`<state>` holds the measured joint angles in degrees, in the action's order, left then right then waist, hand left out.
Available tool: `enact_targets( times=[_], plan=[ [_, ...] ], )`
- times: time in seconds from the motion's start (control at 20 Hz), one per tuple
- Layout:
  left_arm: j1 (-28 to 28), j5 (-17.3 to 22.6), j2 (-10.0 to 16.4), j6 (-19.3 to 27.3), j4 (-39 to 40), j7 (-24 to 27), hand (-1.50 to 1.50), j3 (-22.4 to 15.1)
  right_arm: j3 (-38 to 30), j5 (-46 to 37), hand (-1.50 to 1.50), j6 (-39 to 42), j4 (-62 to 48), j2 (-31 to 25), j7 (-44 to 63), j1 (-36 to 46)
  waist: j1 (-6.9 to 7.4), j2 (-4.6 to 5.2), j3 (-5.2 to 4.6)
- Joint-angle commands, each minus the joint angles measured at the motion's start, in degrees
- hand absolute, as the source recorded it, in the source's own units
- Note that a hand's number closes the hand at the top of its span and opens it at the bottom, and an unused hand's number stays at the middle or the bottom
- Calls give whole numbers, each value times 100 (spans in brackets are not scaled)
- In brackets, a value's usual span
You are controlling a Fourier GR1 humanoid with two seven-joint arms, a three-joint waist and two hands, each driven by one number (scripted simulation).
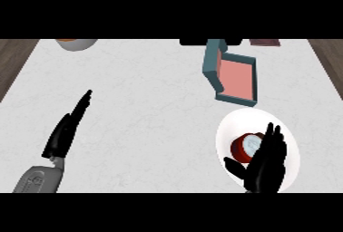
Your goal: Pick the can from the plate and place it in the cardboard box
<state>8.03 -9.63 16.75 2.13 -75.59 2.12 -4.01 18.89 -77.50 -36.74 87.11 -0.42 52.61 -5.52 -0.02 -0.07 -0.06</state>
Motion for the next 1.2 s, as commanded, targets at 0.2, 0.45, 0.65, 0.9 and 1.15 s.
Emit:
enact_targets(
  times=[0.2, 0.45, 0.65, 0.9, 1.15],
  plan=[
    [-209, -11, -24, -264, 8, 247, 0, 272, 132, -207, 150, -321, -836, 40, 343, 383, 16, 7, 6],
    [-35, -42, 36, -351, 80, 259, 0, 320, -13, -1575, 150, -330, -729, 41, 689, 338, 2, 6, 4],
    [167, -189, -178, -243, 312, 161, 0, 293, -289, -1851, 150, -605, -561, 19, 440, 92, -21, 5, 5],
    [-57, -327, -352, -111, -222, -172, 0, 139, -426, -2490, 150, -424, -168, -34, 881, 43, -22, -5, 6],
    [369, -331, -270, -435, -105, 89, 0, -69, 1339, -1279, 150, 1687, -1576, 41, -245, 1780, 790, 209, 9]
  ],
)
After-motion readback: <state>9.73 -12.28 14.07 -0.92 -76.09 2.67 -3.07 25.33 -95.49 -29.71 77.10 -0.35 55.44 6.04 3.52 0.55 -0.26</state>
